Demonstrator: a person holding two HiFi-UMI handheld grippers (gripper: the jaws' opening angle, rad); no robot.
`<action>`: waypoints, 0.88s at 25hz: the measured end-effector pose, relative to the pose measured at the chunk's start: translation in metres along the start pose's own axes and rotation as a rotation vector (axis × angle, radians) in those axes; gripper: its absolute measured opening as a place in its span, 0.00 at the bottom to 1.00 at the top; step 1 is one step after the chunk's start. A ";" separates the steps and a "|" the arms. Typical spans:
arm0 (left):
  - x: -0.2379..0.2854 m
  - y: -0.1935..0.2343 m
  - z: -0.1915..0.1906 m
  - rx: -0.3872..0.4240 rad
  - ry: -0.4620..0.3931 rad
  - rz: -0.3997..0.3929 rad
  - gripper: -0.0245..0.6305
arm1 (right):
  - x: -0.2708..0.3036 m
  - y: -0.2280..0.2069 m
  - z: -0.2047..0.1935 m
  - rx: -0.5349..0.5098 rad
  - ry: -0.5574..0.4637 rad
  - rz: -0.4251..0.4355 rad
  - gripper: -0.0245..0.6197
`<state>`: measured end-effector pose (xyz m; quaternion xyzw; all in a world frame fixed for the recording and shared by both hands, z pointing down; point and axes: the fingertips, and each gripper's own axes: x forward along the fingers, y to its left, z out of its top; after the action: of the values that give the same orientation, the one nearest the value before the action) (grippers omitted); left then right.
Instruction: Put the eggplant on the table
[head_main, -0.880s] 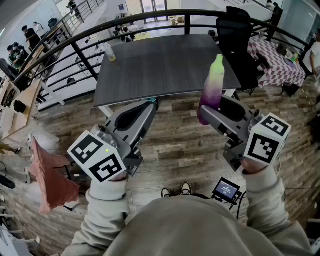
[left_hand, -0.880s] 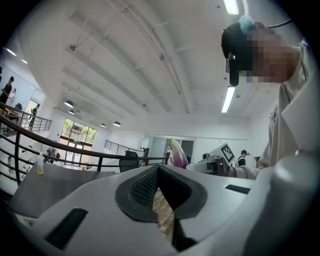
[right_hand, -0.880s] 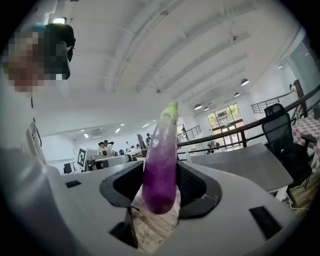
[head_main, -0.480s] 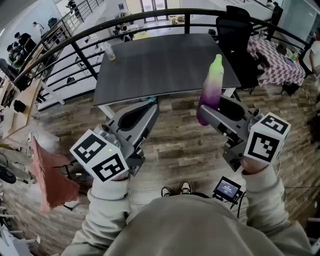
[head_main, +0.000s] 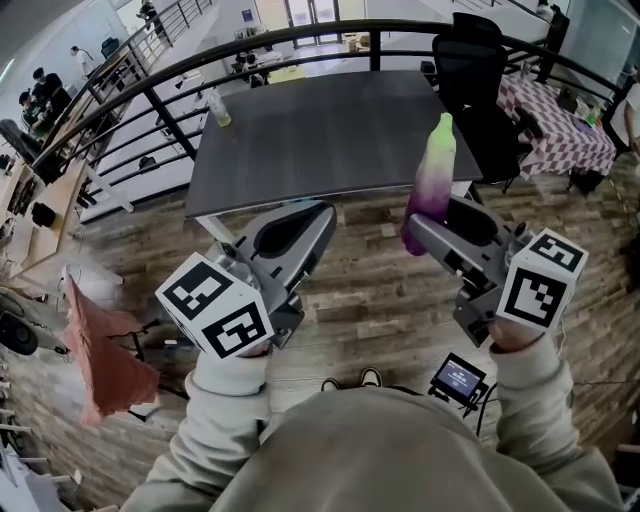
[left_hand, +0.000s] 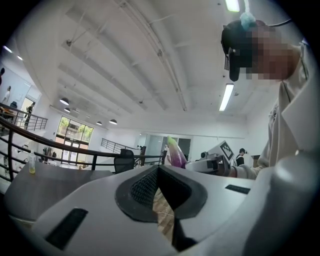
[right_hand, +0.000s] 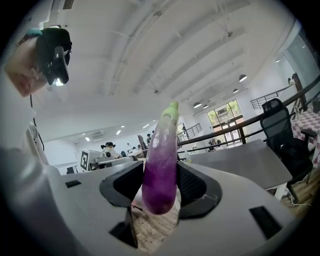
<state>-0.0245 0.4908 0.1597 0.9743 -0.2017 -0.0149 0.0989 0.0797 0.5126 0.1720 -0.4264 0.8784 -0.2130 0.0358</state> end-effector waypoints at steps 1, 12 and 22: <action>0.006 -0.002 0.001 0.006 0.002 0.001 0.04 | -0.002 -0.004 0.003 -0.003 -0.003 0.004 0.38; 0.066 -0.008 0.004 0.019 0.017 -0.013 0.04 | -0.033 -0.058 0.017 0.029 -0.031 0.011 0.38; 0.081 0.032 0.004 0.013 0.016 -0.013 0.04 | 0.000 -0.084 0.023 0.024 -0.017 0.011 0.38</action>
<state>0.0373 0.4288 0.1632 0.9763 -0.1945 -0.0065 0.0943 0.1470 0.4594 0.1849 -0.4230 0.8777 -0.2196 0.0497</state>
